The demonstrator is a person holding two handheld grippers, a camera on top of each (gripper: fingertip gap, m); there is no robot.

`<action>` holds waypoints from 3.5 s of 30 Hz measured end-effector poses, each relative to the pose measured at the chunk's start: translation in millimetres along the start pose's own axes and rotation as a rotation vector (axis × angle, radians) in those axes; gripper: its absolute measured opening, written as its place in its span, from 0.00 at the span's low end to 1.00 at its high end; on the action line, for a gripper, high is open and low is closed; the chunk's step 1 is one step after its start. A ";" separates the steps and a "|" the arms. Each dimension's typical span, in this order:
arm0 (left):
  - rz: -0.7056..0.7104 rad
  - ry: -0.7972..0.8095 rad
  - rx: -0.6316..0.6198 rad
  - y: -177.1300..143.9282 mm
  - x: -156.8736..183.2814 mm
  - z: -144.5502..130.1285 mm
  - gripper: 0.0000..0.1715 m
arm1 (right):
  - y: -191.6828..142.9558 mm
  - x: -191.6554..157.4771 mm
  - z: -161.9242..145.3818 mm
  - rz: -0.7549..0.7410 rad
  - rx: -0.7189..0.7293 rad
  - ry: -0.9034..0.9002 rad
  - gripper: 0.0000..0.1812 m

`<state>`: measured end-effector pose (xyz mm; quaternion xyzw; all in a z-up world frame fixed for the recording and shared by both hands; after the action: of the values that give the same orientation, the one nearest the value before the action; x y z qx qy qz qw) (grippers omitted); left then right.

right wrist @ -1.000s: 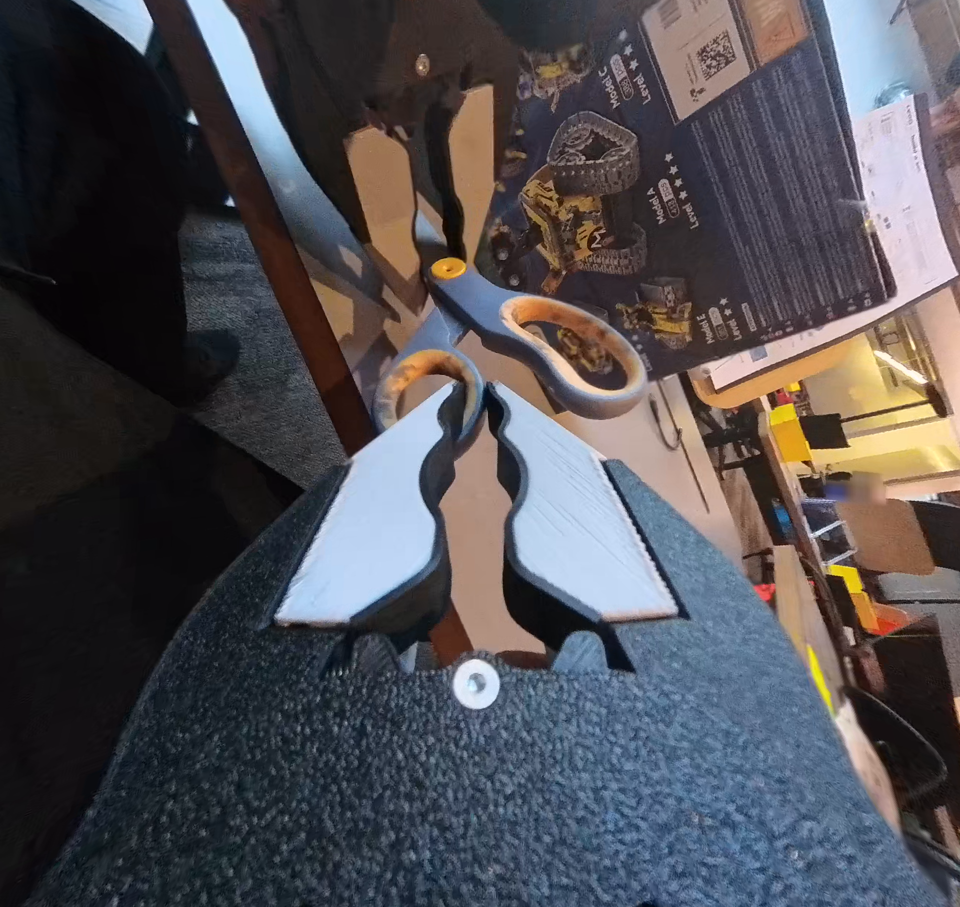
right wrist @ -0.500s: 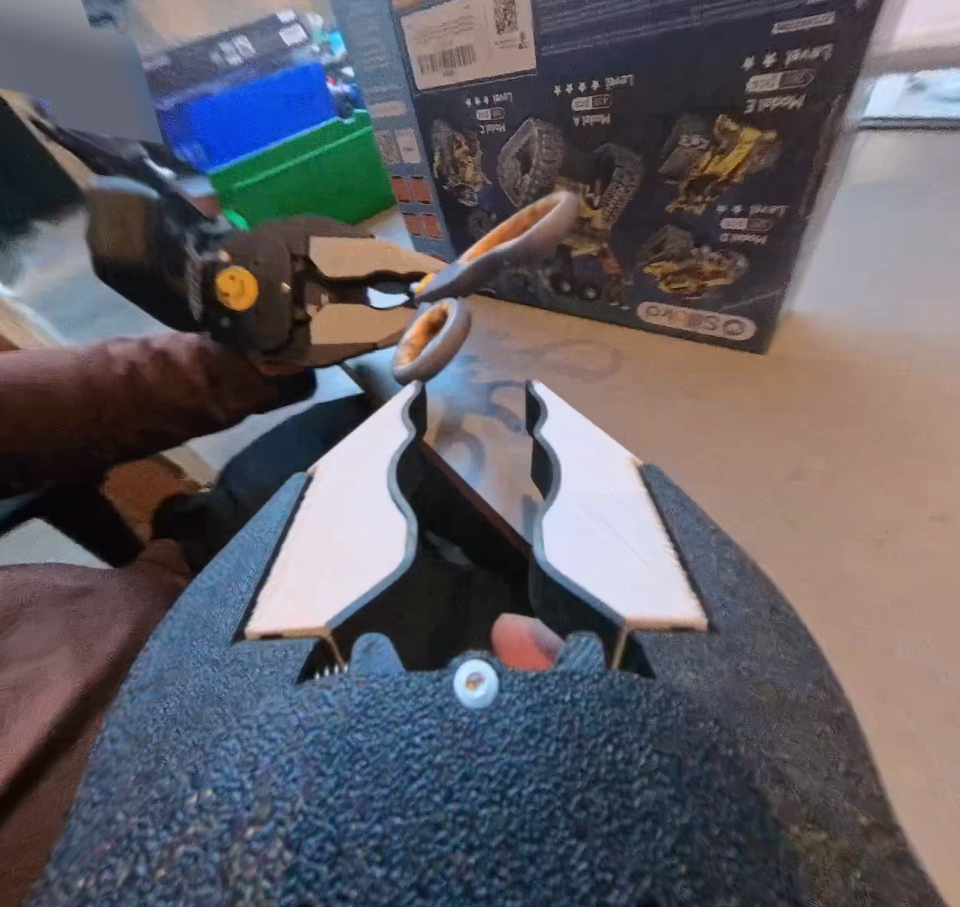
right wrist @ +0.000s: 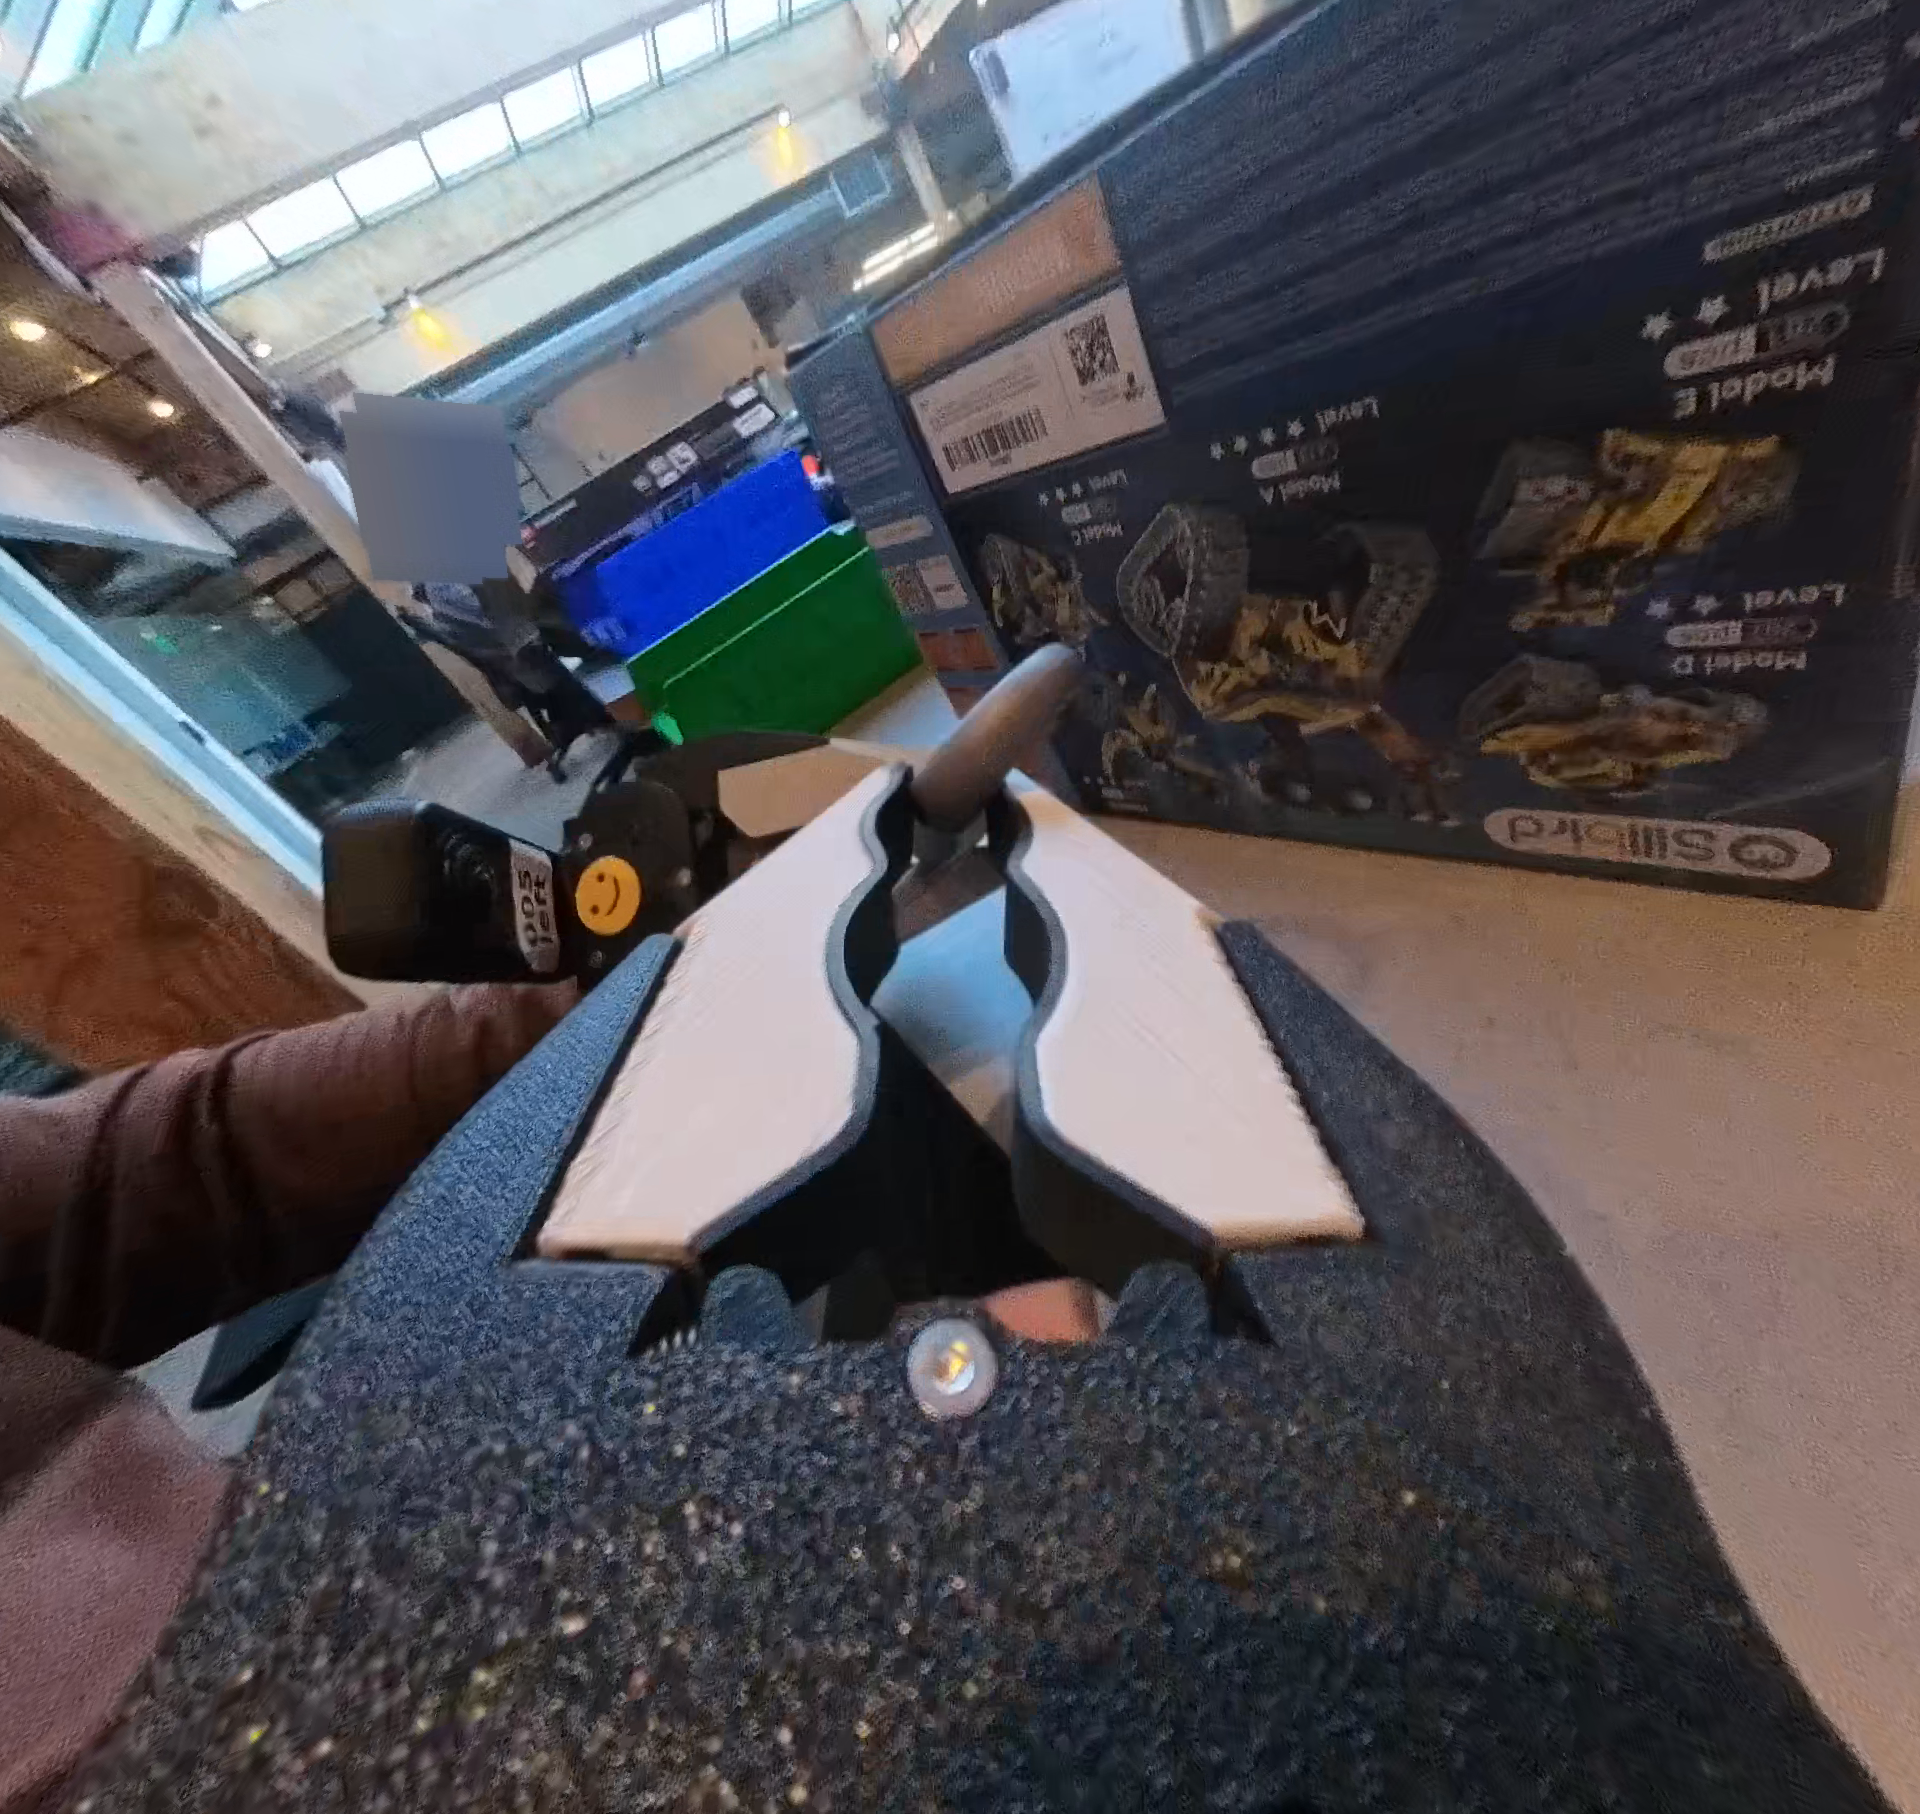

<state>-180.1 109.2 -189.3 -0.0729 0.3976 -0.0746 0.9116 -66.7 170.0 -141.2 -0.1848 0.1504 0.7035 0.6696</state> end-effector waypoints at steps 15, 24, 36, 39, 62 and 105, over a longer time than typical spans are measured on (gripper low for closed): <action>0.210 0.015 0.084 -23.2 47.7 65.5 0.36 | -6.1 -10.4 8.2 -0.291 0.138 -0.115 0.06; 0.296 0.117 0.177 -21.0 37.8 96.5 0.11 | -8.7 -33.6 16.4 -0.365 0.192 -0.255 0.06; 0.395 0.592 0.353 -38.3 32.4 97.6 0.05 | -17.8 -20.3 21.3 -0.191 0.229 0.085 0.20; 0.377 0.646 0.361 -36.5 31.3 95.3 0.05 | -16.1 -5.3 14.1 -0.275 0.256 0.192 0.22; 0.225 0.937 0.502 -41.5 56.6 64.6 0.04 | 22.3 -2.6 -41.4 0.138 -0.008 0.583 0.15; 0.023 0.354 0.137 -55.7 25.7 46.2 0.31 | 5.2 29.0 -3.2 -0.035 0.044 0.293 0.08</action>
<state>-133.1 53.2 -165.9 0.0081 0.5468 -0.1027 0.8309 -72.7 193.9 -157.6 -0.2734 0.2586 0.6536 0.6567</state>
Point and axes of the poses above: each gripper's, where its closed fingertips meet, y out along the fingers, z out of its top, x = y × z across the jaws, the point moved 5 cm from there along -y, back along the fingers, and after that the axes turned 4 degrees about -z, right-handed, at the moved point
